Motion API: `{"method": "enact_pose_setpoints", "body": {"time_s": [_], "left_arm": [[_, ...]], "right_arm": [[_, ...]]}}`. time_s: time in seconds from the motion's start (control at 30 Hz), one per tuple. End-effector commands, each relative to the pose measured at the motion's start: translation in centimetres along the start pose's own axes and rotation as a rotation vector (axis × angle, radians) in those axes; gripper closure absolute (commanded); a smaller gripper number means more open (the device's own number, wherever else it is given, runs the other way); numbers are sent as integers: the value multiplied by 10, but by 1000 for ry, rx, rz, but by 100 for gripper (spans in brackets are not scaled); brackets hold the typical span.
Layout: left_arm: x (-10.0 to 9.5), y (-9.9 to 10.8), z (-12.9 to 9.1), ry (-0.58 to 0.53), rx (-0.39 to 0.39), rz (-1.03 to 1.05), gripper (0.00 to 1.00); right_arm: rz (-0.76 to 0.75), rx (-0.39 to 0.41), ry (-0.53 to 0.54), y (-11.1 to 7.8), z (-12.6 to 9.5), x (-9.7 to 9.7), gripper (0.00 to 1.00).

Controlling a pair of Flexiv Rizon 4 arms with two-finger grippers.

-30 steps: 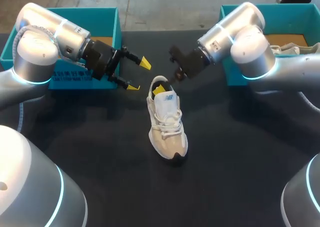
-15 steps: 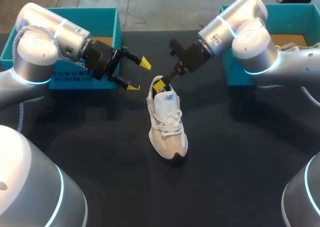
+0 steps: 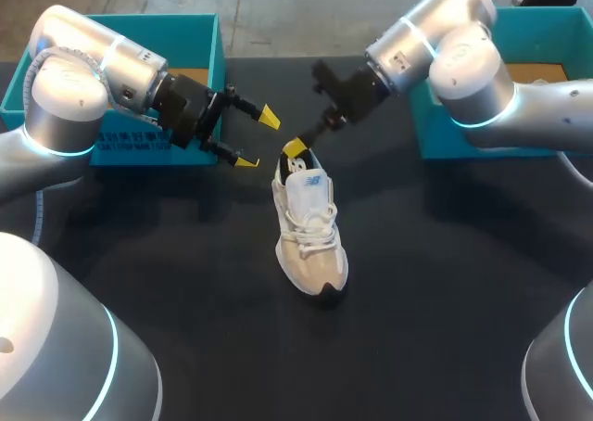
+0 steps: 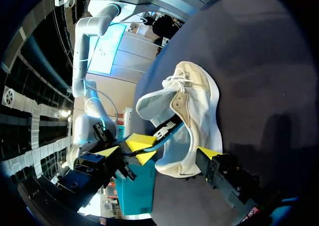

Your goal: Take the shoe out of the shoebox, open the shoe tongue, remove and reinsert the insole, then place the shoe into the shoebox

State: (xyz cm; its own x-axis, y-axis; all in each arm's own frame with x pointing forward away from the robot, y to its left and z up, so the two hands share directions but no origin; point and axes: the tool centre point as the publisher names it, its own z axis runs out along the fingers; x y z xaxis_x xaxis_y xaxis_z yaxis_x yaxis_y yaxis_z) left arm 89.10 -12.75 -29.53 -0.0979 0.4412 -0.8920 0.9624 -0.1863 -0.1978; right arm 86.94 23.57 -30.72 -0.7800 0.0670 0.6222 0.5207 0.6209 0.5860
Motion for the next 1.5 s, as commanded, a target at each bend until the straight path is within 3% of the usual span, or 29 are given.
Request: {"method": "enact_pose_setpoints", "body": {"time_s": [0.03,0.5,0.83,0.87,0.9,1.0,1.5], "left_arm": [[0,-1,0,1,-3,1,0],[0,-1,0,1,-3,1,0],[0,-1,0,1,-3,1,0],[0,-1,0,1,-3,1,0],[0,-1,0,1,-3,1,0],[0,-1,0,1,-3,1,0],[0,-1,0,1,-3,1,0]], "right_arm": [[-3,23,23,8,5,-11,100],[35,45,45,-10,15,-9,100],[48,61,40,-11,16,-8,100],[45,64,36,-10,16,-7,93],[42,68,33,-9,16,-7,80],[40,70,27,-8,14,-6,71],[30,80,-19,-6,7,5,67]]}}
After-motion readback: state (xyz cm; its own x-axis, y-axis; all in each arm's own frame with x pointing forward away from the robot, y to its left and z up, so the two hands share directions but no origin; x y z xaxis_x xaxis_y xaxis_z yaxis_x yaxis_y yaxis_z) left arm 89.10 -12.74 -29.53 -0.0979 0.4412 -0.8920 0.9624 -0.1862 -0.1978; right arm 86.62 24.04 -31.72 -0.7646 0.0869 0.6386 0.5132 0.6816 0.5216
